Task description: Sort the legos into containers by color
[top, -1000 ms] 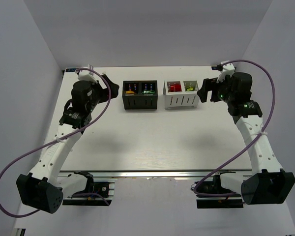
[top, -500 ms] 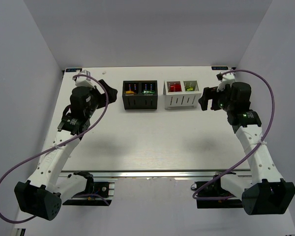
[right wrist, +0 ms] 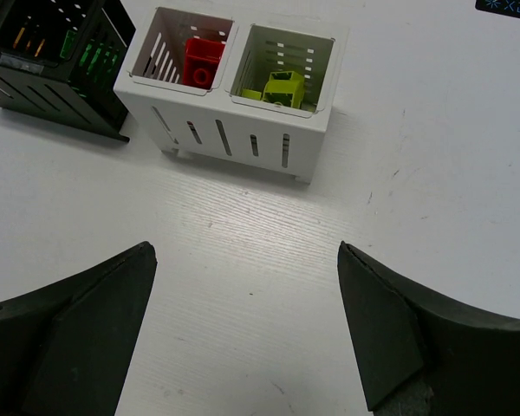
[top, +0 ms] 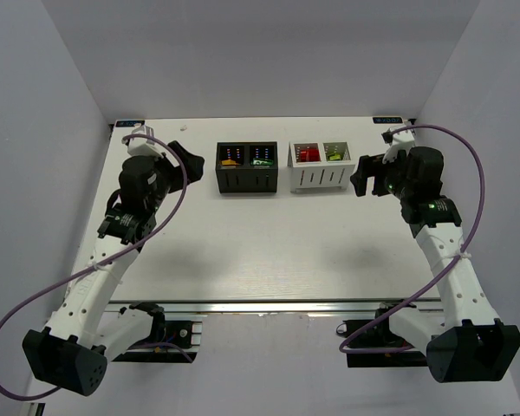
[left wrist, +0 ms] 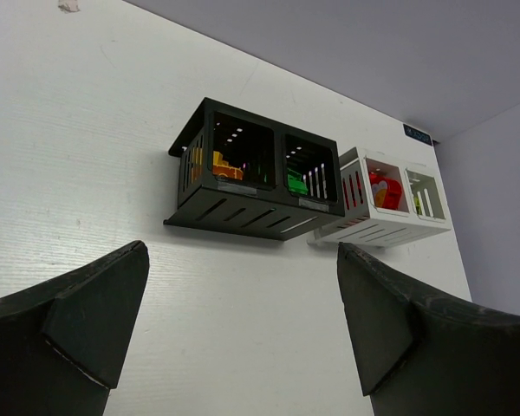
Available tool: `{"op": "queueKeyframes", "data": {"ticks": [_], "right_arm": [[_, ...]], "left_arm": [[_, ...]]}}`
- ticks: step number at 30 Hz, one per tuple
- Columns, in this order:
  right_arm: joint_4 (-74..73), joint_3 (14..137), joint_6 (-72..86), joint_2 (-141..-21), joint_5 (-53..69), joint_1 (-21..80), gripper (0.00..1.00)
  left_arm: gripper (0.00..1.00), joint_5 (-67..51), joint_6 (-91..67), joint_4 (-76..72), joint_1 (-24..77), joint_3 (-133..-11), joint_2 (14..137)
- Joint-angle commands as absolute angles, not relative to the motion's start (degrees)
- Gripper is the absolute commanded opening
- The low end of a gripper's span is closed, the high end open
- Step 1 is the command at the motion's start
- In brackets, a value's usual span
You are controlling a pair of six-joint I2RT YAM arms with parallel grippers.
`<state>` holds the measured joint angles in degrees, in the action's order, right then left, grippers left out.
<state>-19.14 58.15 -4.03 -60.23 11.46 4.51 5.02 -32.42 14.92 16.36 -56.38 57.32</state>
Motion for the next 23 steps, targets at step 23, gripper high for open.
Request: {"op": "queueKeyframes", "data": {"ticks": [23], "right_arm": [[-16.5, 57.8, -4.7, -59.5, 9.8, 4.3, 0.89]], "left_arm": [[0.98, 5.0, -32.9, 13.7, 16.5, -54.6, 55.9]]}}
